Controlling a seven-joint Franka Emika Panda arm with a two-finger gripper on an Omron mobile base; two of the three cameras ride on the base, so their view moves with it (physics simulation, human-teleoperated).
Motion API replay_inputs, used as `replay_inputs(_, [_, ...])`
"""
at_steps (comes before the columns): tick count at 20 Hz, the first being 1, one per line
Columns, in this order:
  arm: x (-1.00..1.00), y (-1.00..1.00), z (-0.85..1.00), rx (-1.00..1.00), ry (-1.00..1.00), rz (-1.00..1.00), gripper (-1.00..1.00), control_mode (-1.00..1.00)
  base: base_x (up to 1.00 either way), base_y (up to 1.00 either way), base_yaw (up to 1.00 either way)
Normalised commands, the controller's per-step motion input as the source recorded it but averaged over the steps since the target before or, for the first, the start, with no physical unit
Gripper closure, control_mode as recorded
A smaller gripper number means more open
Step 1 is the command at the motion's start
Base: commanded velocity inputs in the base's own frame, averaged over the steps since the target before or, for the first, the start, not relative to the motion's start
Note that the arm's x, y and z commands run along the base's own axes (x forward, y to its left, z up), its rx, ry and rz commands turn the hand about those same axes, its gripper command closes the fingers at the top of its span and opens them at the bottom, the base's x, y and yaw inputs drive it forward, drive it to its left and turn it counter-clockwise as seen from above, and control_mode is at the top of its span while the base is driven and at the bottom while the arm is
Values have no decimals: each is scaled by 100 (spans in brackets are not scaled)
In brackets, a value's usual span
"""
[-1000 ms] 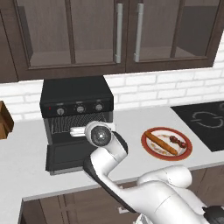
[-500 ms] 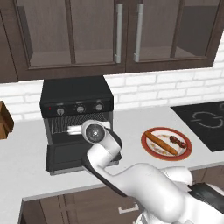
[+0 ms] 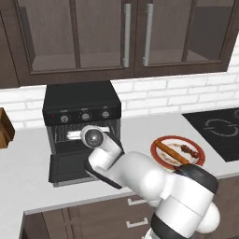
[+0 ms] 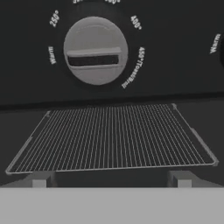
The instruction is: Pick up the kebab skewer and baguette bread, and place them inside the toaster oven. Close the toaster oven door and start by setting the timer.
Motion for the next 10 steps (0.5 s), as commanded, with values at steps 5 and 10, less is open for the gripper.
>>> replay_inputs(5, [14,0,-49,0,0,0,-100,-100,0,0,0])
replay_inputs(10, [27,0,-20,0,0,0,-100,-100,0,0,0])
